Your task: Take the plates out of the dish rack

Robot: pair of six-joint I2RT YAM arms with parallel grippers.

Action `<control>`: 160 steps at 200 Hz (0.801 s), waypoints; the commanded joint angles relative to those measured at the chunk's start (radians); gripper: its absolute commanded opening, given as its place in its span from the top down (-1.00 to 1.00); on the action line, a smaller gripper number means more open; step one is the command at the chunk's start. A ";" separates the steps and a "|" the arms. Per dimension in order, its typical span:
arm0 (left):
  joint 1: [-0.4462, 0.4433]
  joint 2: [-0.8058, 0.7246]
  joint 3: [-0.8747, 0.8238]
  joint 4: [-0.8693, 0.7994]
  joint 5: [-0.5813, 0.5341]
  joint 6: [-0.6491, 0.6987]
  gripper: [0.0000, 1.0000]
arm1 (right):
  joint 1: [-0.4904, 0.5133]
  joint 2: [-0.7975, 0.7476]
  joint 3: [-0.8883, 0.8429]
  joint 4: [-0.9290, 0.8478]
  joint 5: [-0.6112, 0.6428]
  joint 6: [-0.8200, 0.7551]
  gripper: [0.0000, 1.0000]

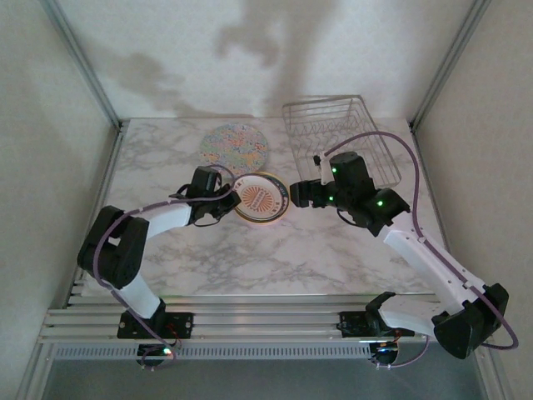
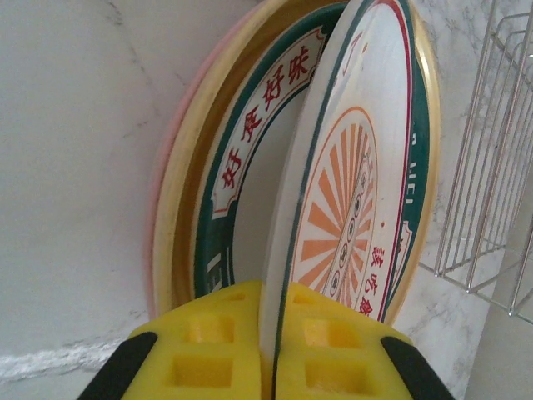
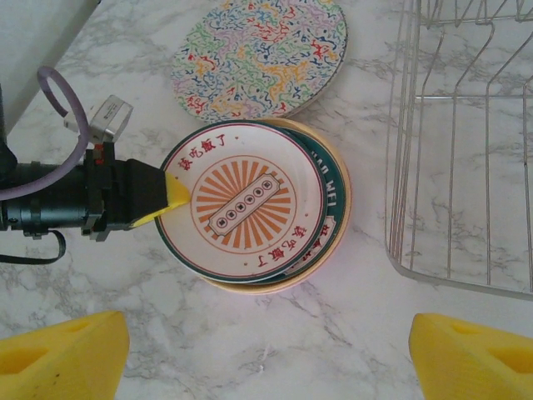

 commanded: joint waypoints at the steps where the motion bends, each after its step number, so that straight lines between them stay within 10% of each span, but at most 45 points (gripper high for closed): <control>1: -0.012 0.022 0.035 0.000 -0.035 0.030 1.00 | 0.008 0.008 0.017 0.022 0.009 0.012 -0.75; 160: -0.047 0.064 0.174 -0.280 -0.118 0.064 0.08 | 0.007 0.044 0.048 -0.014 0.044 0.030 -0.78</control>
